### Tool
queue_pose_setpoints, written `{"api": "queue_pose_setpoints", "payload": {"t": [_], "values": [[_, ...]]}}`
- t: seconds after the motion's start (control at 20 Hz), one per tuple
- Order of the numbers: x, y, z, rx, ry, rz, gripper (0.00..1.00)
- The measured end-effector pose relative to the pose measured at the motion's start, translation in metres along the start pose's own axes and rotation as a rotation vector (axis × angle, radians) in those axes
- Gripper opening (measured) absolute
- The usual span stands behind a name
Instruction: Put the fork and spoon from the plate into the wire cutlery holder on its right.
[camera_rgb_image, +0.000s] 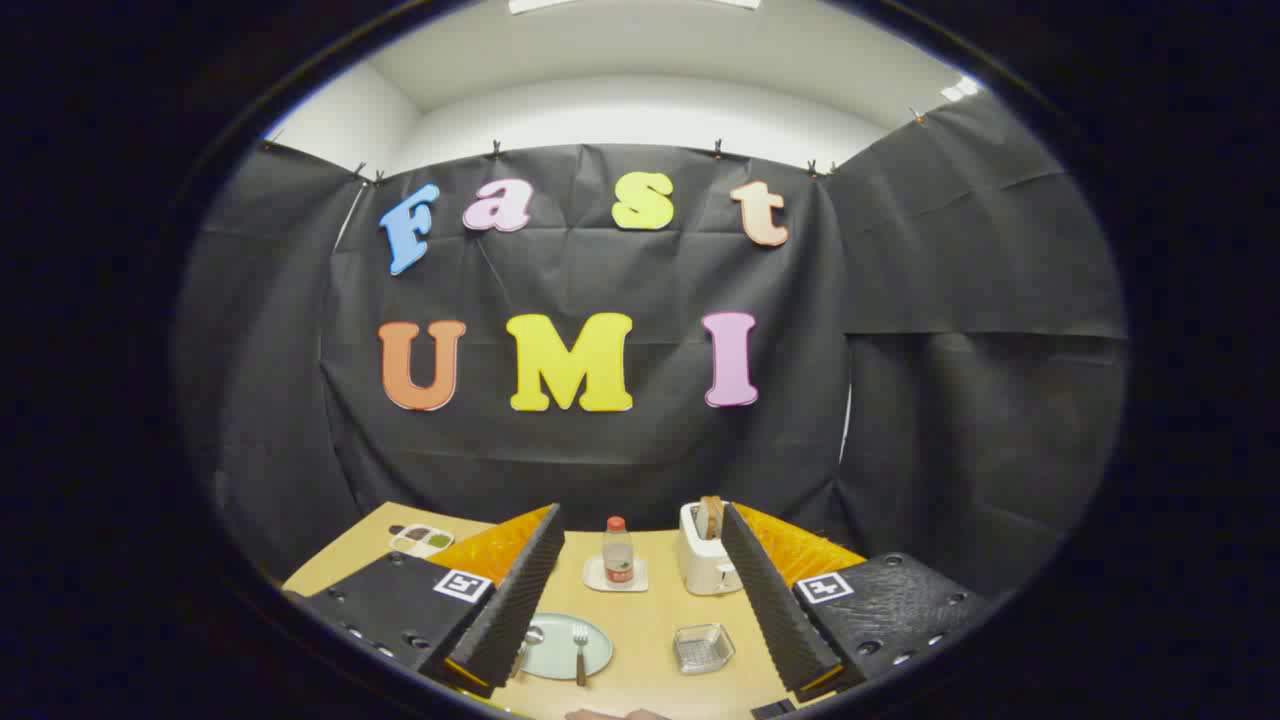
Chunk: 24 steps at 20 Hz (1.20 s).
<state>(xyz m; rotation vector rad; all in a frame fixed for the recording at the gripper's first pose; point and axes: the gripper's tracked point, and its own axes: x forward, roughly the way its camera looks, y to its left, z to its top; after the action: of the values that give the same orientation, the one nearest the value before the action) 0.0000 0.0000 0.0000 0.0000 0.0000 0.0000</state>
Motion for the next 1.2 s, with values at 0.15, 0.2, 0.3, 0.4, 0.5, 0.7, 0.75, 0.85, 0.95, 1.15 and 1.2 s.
{"api": "queue_pose_setpoints", "payload": {"t": [0.15, 0.2, 0.3, 0.4, 0.5, 0.7, 0.75, 0.85, 0.95, 1.15, 1.2], "values": [[0.007, -0.001, -0.008, 0.008, 0.013, 0.006, 0.95], [0.010, 0.000, -0.010, 0.010, 0.020, 0.007, 0.95], [0.016, 0.004, -0.017, 0.011, 0.031, 0.009, 0.95], [0.020, 0.012, -0.023, 0.013, 0.039, 0.022, 0.95], [0.023, 0.019, -0.027, 0.002, 0.046, 0.028, 0.95], [0.028, 0.031, -0.037, -0.032, 0.052, 0.038, 0.95], [0.031, 0.035, -0.040, -0.039, 0.056, 0.039, 0.95], [0.039, 0.044, -0.053, -0.051, 0.077, 0.045, 0.95], [0.051, 0.051, -0.079, -0.071, 0.129, 0.041, 0.95], [0.083, 0.070, -0.154, -0.106, 0.285, 0.058, 0.95], [0.091, 0.074, -0.175, -0.114, 0.325, 0.059, 0.95]]}}
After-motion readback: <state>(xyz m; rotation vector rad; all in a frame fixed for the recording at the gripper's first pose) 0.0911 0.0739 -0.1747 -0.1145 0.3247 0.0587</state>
